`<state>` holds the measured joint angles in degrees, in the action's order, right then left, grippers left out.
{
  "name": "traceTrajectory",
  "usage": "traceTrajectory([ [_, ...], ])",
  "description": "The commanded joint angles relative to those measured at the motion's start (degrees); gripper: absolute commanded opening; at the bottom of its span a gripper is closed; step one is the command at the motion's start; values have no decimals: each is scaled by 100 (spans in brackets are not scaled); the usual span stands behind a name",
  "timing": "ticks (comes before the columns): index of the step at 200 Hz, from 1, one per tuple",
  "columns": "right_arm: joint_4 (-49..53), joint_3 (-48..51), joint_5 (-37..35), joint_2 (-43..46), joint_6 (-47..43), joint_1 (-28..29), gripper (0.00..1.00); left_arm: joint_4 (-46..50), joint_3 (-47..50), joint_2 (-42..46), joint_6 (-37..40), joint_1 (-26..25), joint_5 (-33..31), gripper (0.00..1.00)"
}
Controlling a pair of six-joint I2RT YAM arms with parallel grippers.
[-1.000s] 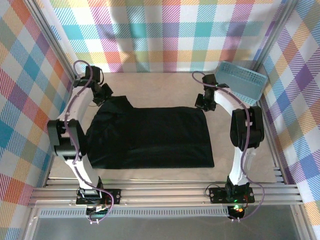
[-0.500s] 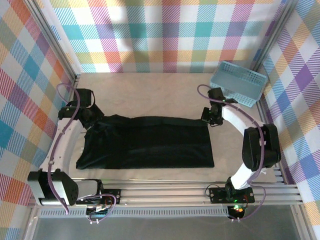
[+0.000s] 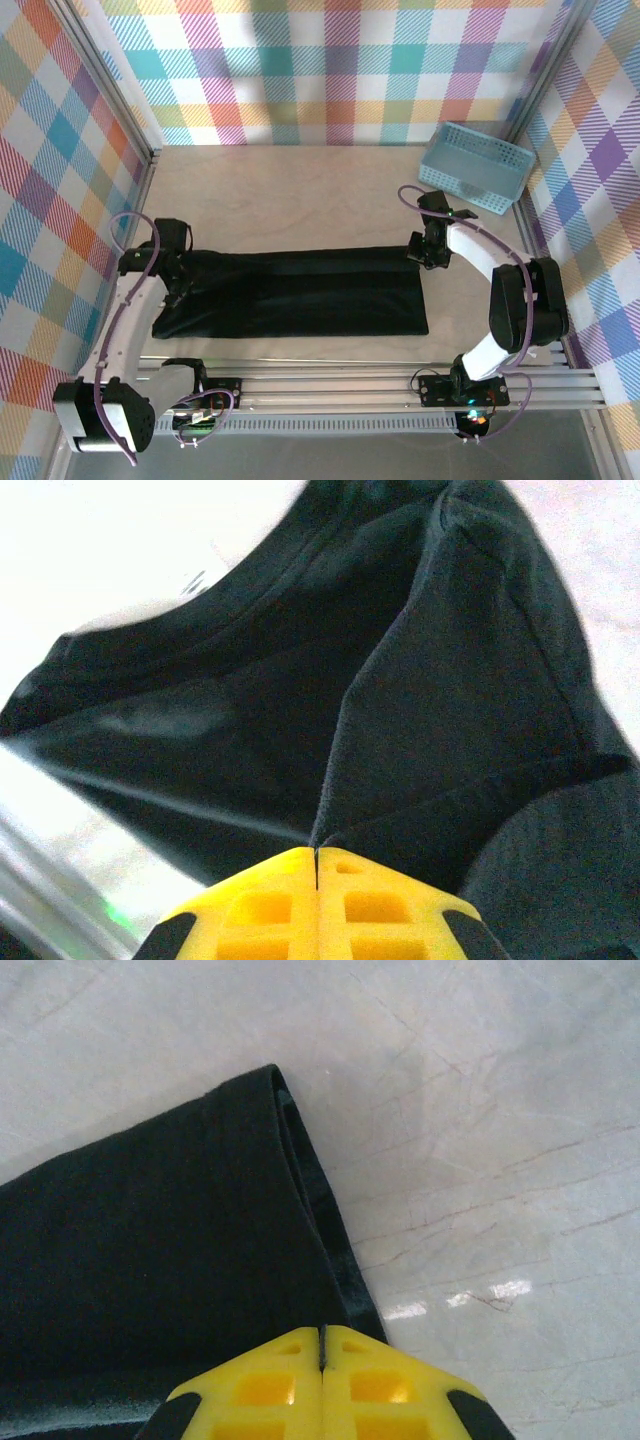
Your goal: Fold and stack the t-shirts
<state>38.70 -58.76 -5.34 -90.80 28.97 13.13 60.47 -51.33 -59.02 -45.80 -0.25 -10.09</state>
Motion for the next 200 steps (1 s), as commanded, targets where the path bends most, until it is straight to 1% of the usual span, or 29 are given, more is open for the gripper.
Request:
traceTrajectory([
  [1, 232, 84, -73, -12, 165, 23, 0, 474, 249, 355, -588, -30, -233, 0],
  [37, 349, 143, -132, 101, 222, 23, 0, 585, 530, 545, -846, -36, -176, 0],
  [81, 347, 277, 185, -25, 270, 23, 0, 462, 808, 386, -987, -30, -116, 0],
  [107, 411, 368, 76, 99, 342, 23, 0, 506, 799, 295, -1040, -36, -297, 0],
  [153, 536, 372, 10, 175, 332, 24, 0, 726, 800, 455, -1185, -37, -585, 0],
  [200, 458, 486, 32, 105, 381, 32, 0, 707, 901, 420, -1201, -36, -499, 0],
])
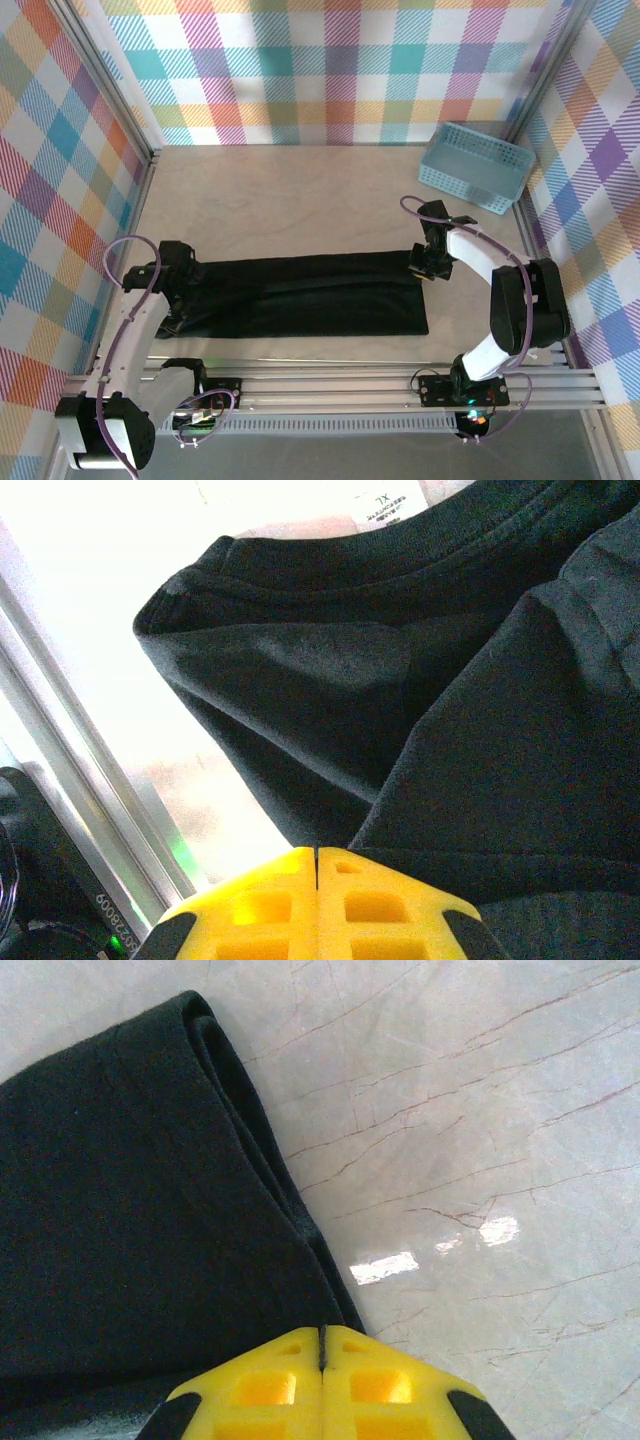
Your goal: Fold and stack the t-shirts
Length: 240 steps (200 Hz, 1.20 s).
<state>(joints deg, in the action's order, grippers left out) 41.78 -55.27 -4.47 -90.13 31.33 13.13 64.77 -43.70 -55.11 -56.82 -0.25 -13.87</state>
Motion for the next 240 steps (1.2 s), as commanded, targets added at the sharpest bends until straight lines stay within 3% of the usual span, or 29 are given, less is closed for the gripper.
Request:
traceTrajectory([
  [1, 153, 138, -55, 34, 145, 32, 0, 275, 145, 32, -100, -36, -114, 0],
  [37, 168, 159, -145, 13, 209, 32, 2, 365, 248, 78, -197, -106, -19, 0],
  [62, 231, 97, -326, 177, 238, 32, 23, 343, 216, 88, -87, -157, 92, 0],
  [88, 148, -38, -364, 506, 85, 135, 36, 514, 22, -164, 179, -352, 156, 0],
  [130, -82, -302, -258, 369, 61, 447, 36, 1068, -290, -351, 48, -1001, 4, 0],
  [176, -374, -503, 285, -213, 58, 624, 32, 1080, -309, -403, -495, -1755, 276, 0],
  [240, -411, -269, 490, -409, 73, 673, 32, 805, -314, -862, -575, -2391, 339, 0],
])
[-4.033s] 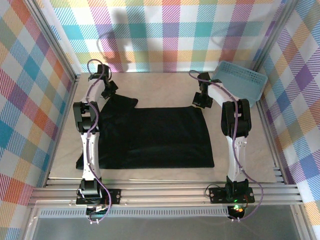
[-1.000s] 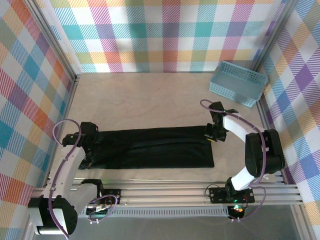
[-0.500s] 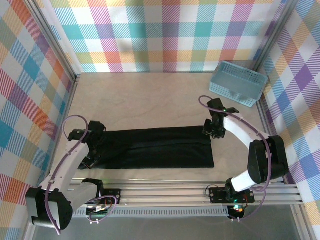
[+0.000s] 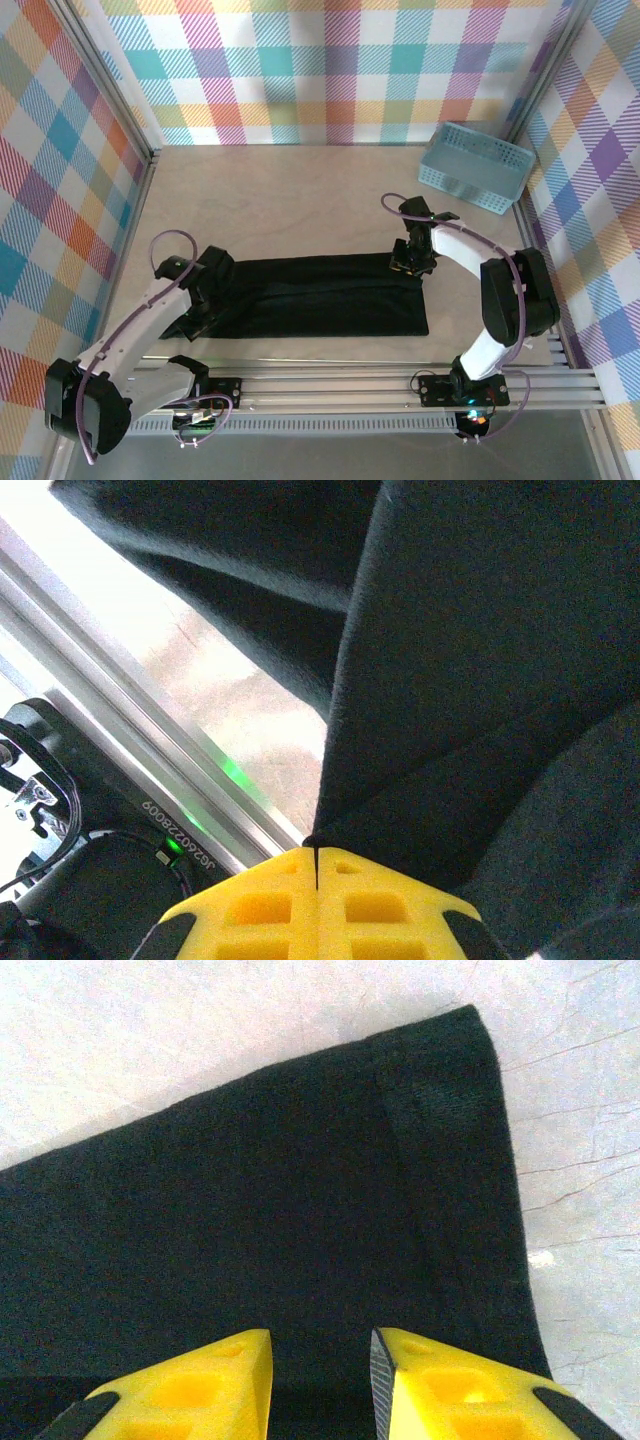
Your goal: Fold and stack the t-shirts
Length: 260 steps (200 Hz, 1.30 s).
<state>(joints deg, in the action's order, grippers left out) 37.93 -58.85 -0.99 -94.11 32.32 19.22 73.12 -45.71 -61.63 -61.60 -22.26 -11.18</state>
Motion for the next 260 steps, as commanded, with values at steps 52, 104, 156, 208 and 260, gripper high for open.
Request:
traceTrajectory([
  [52, 183, 484, -28, 198, 73, 61, 21, -484, -121, -808, 153, -214, 45, 0],
  [104, 515, 517, -313, 421, 128, 63, 3, -873, -130, -1328, 397, -210, 62, 0],
  [156, 699, 108, -509, 417, 13, 59, 7, -803, -546, -1484, 641, -212, 350, 42],
  [208, 537, -713, 43, -195, 7, 67, 13, -628, -2311, -1941, 921, 177, 303, 53],
  [260, 597, -1072, 445, -1091, 757, 451, 14, -1537, -2931, -3871, 1353, 820, 791, 44],
])
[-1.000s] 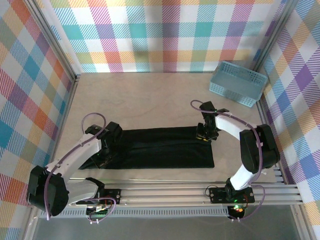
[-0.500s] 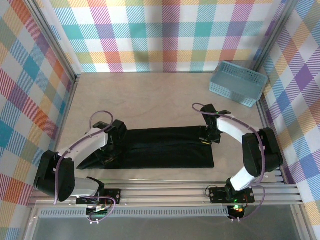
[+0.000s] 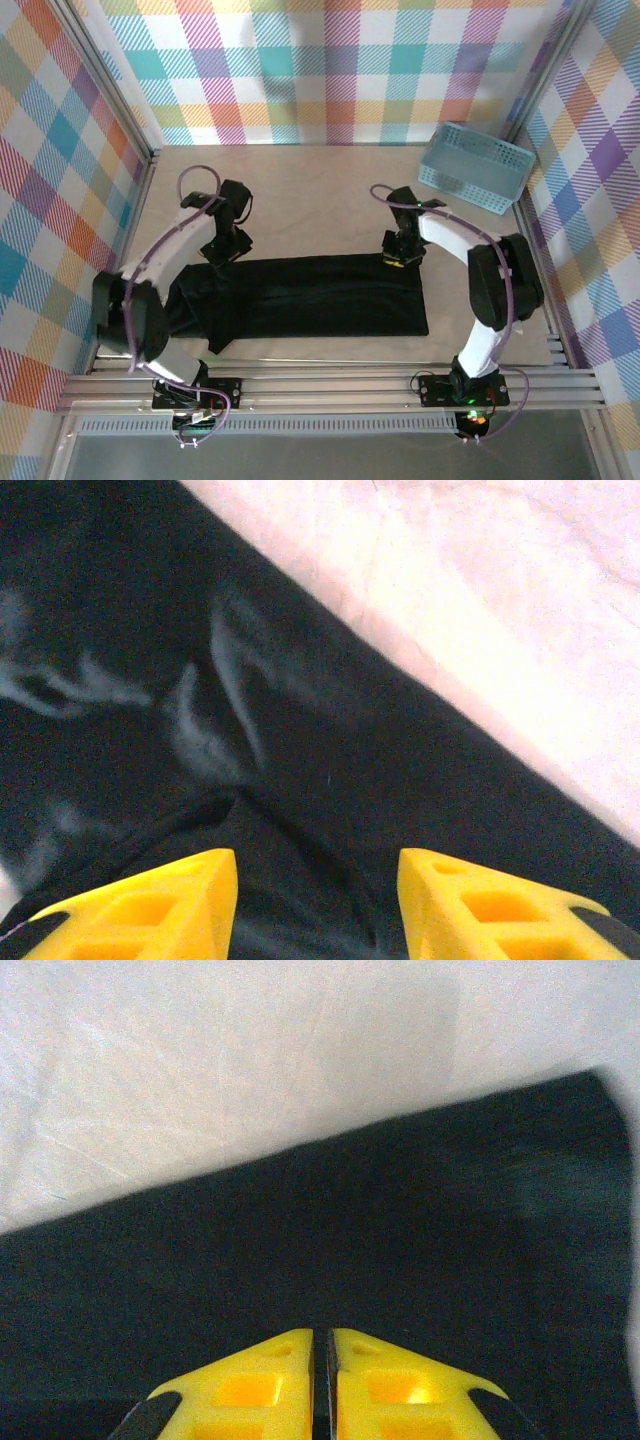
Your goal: Fold and stack the t-shirts
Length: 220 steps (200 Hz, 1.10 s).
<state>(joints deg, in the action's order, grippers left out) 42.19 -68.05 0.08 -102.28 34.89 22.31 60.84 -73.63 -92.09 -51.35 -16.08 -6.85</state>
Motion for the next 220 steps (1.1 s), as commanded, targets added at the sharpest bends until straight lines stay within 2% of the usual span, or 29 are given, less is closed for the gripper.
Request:
traceTrajectory([
  [1, 173, -149, 341, -283, 526, 138, 14, -318, -150, -865, 341, 201, 364, 43],
  [31, 589, -352, 158, -869, 735, -164, 13, -688, -447, -1844, 628, 96, 774, 40],
  [56, 679, -457, 98, -1100, 596, -878, 13, -1086, -896, -2510, 820, -175, 1319, 40],
  [87, 758, -1017, 27, -1538, 102, -1746, 13, -1437, -1920, -3288, 809, -535, 1958, 41],
  [100, 787, -1369, -3, -1690, -154, -1982, 13, -1372, -2417, -3456, 812, -615, 1929, 43],
  [120, 616, -1809, 137, -1711, -689, -2053, 16, -970, -2937, -3361, 783, -587, 1462, 49],
  [146, 372, -1889, 174, -1345, -991, -1948, 25, -1074, -2539, -2558, 829, -131, 941, 53],
  [182, 249, -1600, 277, -845, -948, -1710, 35, -1521, -1718, -2080, 1386, 1083, 1246, 53],
  [200, 192, -1369, 548, -789, -811, -1686, 38, -1745, -1579, -2127, 1710, 1450, 1477, 53],
  [220, 154, -1102, 694, -748, -640, -1687, 38, -1804, -1619, -2247, 1928, 1581, 1599, 52],
])
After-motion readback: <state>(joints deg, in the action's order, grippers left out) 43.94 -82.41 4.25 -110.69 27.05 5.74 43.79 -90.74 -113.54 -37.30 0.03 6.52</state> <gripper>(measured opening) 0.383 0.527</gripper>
